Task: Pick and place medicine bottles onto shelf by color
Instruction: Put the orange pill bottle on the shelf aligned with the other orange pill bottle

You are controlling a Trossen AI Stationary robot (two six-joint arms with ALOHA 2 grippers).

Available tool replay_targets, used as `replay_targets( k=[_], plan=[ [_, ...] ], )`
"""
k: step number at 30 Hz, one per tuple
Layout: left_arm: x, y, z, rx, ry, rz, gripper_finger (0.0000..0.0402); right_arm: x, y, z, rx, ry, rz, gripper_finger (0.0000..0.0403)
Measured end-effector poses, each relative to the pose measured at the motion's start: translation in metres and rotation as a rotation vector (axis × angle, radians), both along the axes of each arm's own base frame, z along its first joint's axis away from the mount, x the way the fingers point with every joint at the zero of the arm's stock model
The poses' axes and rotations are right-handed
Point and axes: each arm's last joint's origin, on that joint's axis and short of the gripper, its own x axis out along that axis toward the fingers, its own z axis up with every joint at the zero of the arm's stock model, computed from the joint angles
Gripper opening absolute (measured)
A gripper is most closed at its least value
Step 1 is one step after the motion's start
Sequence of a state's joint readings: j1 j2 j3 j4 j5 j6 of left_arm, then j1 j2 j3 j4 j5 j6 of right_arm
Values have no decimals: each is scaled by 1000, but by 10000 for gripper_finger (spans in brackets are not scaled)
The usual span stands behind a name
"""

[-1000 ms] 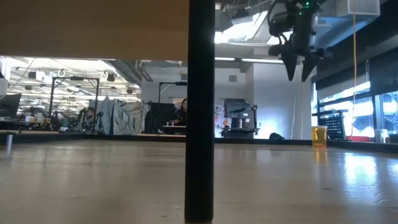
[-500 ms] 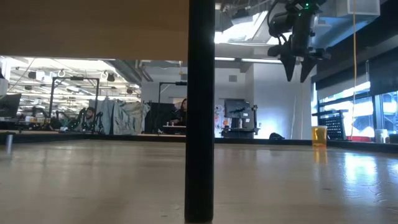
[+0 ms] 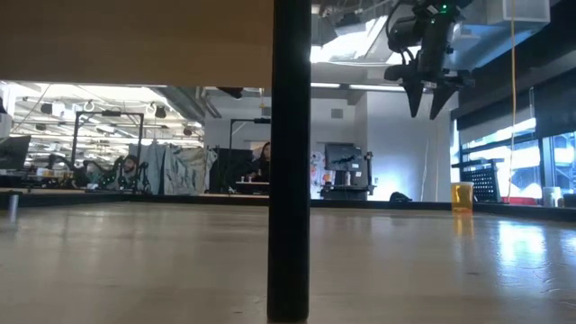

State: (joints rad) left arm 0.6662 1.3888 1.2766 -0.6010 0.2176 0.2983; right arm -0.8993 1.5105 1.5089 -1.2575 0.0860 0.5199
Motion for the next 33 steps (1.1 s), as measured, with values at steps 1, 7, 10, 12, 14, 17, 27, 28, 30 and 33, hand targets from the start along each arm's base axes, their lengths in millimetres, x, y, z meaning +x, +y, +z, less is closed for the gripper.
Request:
replay_targets(
  k=[1,7,10,12,14,17,27,28,30,33],
  plan=[
    [0,0,0,0,0,0,225,0,0,0,0,-1,1,213],
    [0,0,0,0,0,-1,225,-3,4,-1,50,17,-56,213],
    [0,0,0,0,0,0,225,-4,6,-3,77,12,-131,213],
    [0,0,0,0,0,-1,225,-5,7,-8,95,18,-165,213],
    [0,0,0,0,0,-1,225,-6,7,-15,113,30,-182,213],
    [0,0,0,0,0,0,225,-8,8,-28,144,61,-181,213],
    [0,0,0,0,-1,-1,225,-31,-3,-45,222,58,-286,264],
    [0,0,0,0,-1,-1,225,-33,-4,-47,230,51,-306,276],
    [0,0,0,1,-1,0,225,-35,-5,-54,241,45,-348,299],
    [0,0,0,3,-4,-1,225,-38,-5,-66,259,41,-430,325]
  ],
)
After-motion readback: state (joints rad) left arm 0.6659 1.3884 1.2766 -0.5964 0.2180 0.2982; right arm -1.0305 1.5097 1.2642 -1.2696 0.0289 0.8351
